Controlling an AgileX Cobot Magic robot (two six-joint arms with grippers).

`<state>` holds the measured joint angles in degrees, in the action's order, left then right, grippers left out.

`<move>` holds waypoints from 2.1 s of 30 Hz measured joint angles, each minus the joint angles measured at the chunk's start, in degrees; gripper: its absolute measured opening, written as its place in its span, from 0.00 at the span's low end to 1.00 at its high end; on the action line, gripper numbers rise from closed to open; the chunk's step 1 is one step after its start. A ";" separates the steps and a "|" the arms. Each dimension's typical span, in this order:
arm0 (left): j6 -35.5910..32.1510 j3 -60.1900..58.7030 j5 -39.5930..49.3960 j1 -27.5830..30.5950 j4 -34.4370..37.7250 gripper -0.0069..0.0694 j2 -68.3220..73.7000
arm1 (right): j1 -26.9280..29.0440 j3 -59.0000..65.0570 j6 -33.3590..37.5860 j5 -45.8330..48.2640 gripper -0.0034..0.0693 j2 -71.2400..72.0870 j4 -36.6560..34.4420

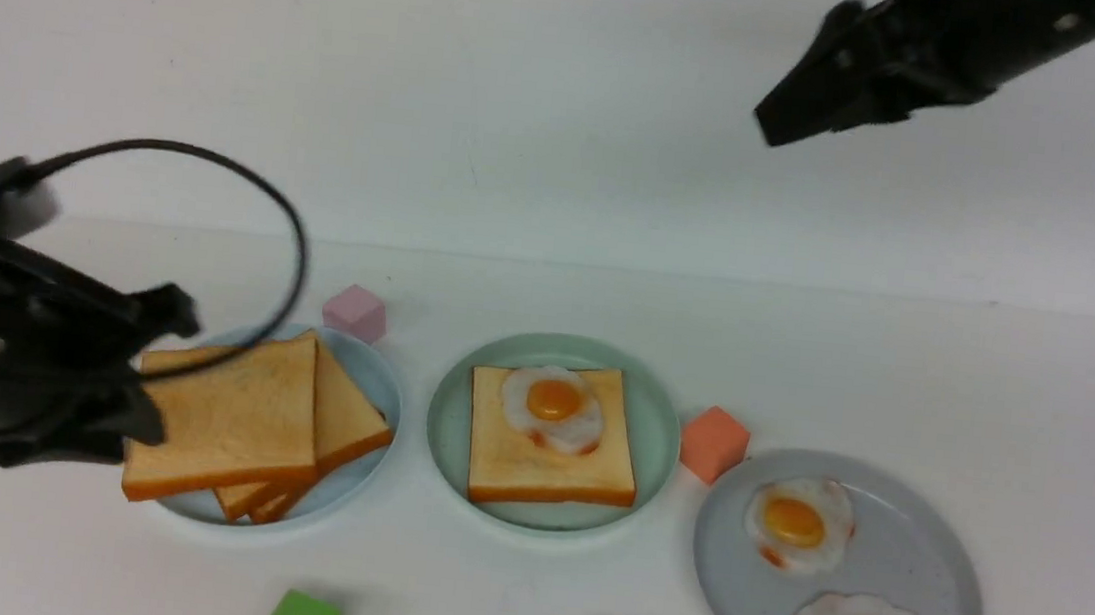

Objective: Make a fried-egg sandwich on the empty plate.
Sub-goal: Use the left arm to grab a slice of bread

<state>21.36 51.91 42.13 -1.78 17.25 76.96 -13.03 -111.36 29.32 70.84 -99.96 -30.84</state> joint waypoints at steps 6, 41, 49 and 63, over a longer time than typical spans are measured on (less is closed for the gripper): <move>-4.32 0.00 -2.93 7.87 1.49 0.48 6.97 | -6.82 15.15 -0.85 -0.87 0.66 12.99 -0.57; -37.25 0.05 -16.26 8.05 24.83 0.07 20.37 | -15.99 40.88 3.77 -9.41 0.66 26.95 -1.14; -38.16 0.05 -15.92 8.05 25.05 0.07 20.14 | -15.99 40.88 3.58 -9.41 0.66 26.95 -1.14; -48.22 0.05 -13.40 8.05 40.97 0.07 16.64 | -15.99 40.88 3.58 -9.41 0.66 26.95 -1.19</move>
<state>-26.86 51.97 28.72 6.27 58.22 93.60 -29.03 -70.49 32.90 61.43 -73.01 -32.03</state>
